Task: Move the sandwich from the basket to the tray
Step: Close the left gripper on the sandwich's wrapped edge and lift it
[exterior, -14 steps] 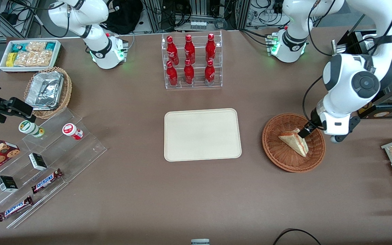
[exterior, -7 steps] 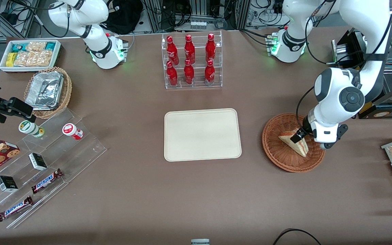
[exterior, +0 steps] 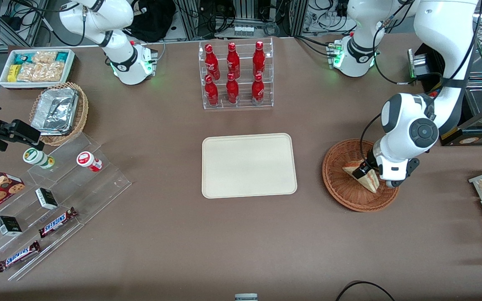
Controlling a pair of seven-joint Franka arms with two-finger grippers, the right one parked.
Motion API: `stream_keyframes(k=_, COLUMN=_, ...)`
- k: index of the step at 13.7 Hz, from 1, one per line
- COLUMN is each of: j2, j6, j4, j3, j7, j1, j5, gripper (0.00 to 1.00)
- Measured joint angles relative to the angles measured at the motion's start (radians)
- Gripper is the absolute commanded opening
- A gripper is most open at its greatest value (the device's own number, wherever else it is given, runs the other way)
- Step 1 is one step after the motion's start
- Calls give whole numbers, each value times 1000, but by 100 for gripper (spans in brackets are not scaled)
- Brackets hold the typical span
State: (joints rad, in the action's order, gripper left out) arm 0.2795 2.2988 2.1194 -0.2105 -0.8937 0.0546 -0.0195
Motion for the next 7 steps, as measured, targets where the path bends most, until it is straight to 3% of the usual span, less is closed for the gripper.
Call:
stream_keyframes(k=1, j2=8, j6=2, j4=0, j3=1, j7=0, j1=0, j5=0, gripper=92)
stream_keyframes(k=3, j2=20, j6=4, j4=0, j3=2, j7=0, j1=1, j5=0, gripper=42)
stream_keyframes(k=4, j2=26, j6=4, j4=0, j3=3, j7=0, j1=2, j5=0, gripper=24)
stream_keyframes(k=5, j2=32, j6=4, j4=0, j3=4, j7=0, j1=3, j5=0, gripper=14)
stream_keyframes(k=7, j2=42, j6=8, j4=-2, j3=9, j7=0, j1=4, j5=-1, gripper=13)
